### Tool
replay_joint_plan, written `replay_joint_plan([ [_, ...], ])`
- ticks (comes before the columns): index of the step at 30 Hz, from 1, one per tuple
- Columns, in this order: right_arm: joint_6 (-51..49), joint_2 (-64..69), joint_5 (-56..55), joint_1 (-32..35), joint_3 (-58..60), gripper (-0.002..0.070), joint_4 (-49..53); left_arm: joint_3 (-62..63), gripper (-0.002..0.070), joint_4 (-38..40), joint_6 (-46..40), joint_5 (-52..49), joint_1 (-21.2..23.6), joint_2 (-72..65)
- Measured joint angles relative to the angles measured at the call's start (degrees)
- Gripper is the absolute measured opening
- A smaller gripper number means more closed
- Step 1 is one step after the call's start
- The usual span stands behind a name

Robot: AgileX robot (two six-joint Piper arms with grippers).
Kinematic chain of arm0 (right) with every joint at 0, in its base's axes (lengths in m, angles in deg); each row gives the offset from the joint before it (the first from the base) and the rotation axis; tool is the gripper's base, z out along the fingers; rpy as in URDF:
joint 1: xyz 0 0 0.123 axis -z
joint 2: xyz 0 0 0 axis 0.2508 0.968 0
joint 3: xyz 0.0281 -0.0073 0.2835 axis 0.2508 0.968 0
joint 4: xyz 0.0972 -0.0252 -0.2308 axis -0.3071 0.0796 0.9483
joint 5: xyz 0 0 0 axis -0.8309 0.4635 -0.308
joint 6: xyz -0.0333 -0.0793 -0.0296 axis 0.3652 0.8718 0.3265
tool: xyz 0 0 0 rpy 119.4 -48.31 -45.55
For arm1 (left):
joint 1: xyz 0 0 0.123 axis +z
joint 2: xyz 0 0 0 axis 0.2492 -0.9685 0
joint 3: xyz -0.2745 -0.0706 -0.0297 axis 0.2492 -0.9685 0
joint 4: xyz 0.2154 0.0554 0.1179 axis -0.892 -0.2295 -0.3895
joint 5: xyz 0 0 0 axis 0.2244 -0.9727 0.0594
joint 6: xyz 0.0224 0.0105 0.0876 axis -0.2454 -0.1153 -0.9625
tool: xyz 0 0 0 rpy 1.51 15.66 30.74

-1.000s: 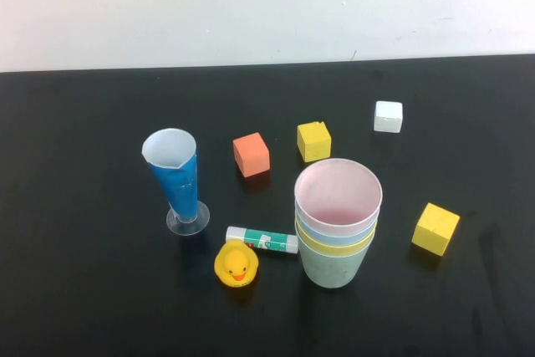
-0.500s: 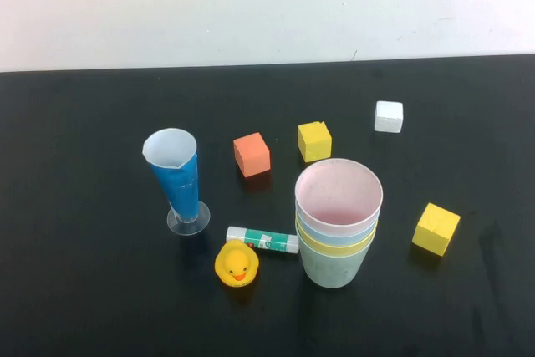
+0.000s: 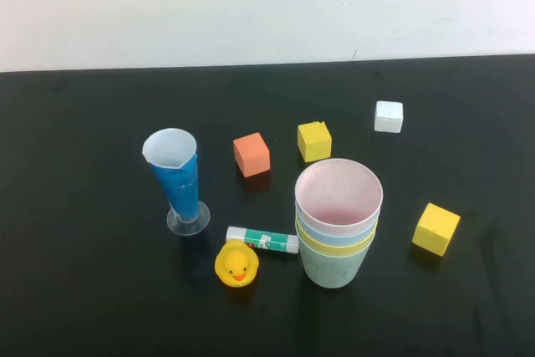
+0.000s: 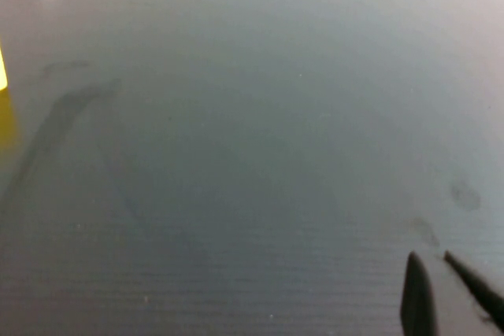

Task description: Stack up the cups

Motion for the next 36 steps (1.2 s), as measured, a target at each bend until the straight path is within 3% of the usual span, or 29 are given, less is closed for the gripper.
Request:
replay_joint_plan([
  [18, 0.0, 0.0, 0.0, 0.0, -0.1, -0.0001, 0.0, -0.4, 0.0000, 0.0, -0.2, 0.3, 0.0, 0.0],
  [24, 0.0, 0.0, 0.0, 0.0, -0.1, -0.0001, 0.0, -6.0, 0.0000, 1.3, -5.1, 8.3, 1.5, 0.0],
  [27, 0.1, 0.0, 0.0, 0.0, -0.1, -0.0001, 0.0, -9.7, 0.0000, 5.2, -14.6, 14.2, 5.5, 0.0],
  [31, 0.1, 0.0, 0.0, 0.0, -0.1, -0.0001, 0.0, -15.8, 0.0000, 14.0, -29.4, 24.1, 14.6, 0.8],
  [36, 0.1, -0.1, 0.0, 0.0, -0.1, -0.0001, 0.0, -21.6, -0.0001, 17.9, -35.1, 32.3, 24.9, 2.4],
])
